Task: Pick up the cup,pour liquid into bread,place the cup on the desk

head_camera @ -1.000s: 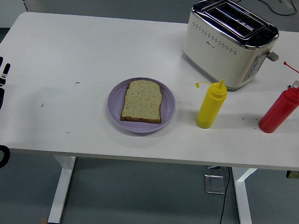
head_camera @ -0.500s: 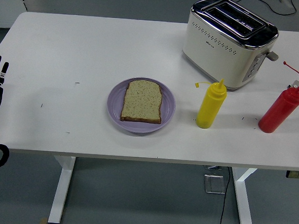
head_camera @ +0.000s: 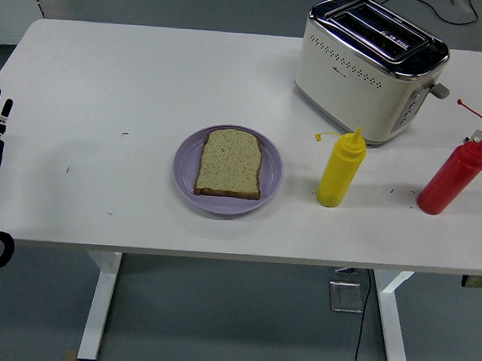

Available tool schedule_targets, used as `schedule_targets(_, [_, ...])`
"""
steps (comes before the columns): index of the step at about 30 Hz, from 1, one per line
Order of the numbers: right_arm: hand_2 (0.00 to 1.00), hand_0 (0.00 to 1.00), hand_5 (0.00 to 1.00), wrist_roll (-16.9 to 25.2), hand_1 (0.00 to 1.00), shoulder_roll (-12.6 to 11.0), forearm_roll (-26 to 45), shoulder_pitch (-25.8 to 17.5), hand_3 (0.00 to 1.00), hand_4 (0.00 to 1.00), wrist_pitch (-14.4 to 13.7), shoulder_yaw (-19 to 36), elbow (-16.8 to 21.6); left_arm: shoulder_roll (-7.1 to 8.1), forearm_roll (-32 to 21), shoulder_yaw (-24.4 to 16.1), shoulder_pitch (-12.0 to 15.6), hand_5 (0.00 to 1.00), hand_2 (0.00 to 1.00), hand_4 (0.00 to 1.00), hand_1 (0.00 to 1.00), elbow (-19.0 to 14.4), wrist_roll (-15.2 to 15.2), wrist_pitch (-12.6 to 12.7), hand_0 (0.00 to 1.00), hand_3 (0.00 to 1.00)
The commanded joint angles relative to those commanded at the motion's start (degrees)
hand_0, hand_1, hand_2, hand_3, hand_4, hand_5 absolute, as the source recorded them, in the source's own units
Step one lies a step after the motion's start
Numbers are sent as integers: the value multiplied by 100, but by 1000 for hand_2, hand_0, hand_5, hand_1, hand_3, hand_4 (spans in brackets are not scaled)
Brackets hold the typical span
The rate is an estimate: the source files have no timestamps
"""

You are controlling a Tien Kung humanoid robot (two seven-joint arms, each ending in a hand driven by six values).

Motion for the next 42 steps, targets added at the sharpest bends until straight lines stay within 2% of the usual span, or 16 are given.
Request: schedule_targets(42, [726, 773, 443, 1, 721, 52, 102, -25, 732, 524, -15, -2, -196, 2, 4, 38, 13, 998, 737, 510, 736, 0, -1, 1, 785, 694])
